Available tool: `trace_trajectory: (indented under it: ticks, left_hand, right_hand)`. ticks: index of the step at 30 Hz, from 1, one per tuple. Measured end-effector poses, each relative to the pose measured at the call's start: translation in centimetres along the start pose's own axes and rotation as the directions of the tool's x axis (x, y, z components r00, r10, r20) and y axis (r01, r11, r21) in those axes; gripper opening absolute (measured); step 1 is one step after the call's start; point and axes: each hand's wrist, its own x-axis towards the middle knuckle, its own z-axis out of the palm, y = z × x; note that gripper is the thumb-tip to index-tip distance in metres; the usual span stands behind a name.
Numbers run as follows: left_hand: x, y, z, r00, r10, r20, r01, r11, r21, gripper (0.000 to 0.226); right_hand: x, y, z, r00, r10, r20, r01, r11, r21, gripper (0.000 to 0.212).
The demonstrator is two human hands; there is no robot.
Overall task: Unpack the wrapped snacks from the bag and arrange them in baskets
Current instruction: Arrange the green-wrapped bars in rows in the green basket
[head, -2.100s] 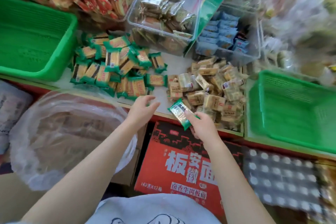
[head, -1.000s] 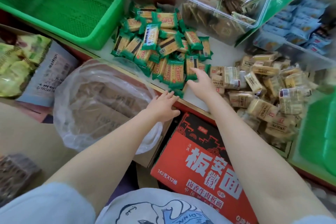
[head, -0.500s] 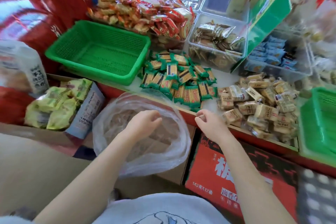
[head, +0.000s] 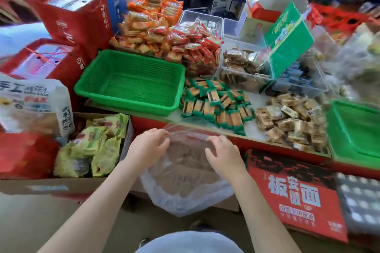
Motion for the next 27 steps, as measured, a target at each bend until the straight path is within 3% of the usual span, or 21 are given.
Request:
trace_trajectory:
  ticks: [3,6,13,16,23,27]
  left_hand:
    - [3.1,0.0,0.5,0.999,0.048,-0.001,-0.048,0.999,0.015,0.035]
    - [7.6,0.6,2.0,0.997,0.071,-0.043,-0.068,0.995,0.073,0.041]
    - [18.1,0.7,4.9,0.999,-0.041,0.034,0.030,0.958,0.284,0.060]
    - [21.1,-1.6,6.4,0.986,-0.135,0.099,0.102,0.952,0.289,0.064]
    - [21.9,-3.9,8.4,0.990,-0.083,0.112,0.043,0.946,0.323,0.060]
    - [21.8,-4.6,8.4,0.990,-0.059,0.128,0.017,0.951,0.308,0.068]
  right_hand:
    - [1.1,0.9,-0.7,0.999,0.053,-0.011,-0.053,0.999,-0.008,0.040]
    - [4.3,3.4,-1.1,0.989,0.145,-0.032,-0.141,0.985,0.102,0.038]
    - [18.1,7.2,0.8,0.942,0.336,0.001,-0.321,0.899,0.299,0.042]
    - [23.1,8.1,1.3,0.919,0.392,-0.046,-0.363,0.886,0.290,0.047]
    - [29.7,7.8,2.9,0.841,0.539,-0.055,-0.529,0.838,0.133,0.069]
    - [30.5,6.9,3.1,0.794,0.598,-0.112,-0.584,0.801,0.132,0.064]
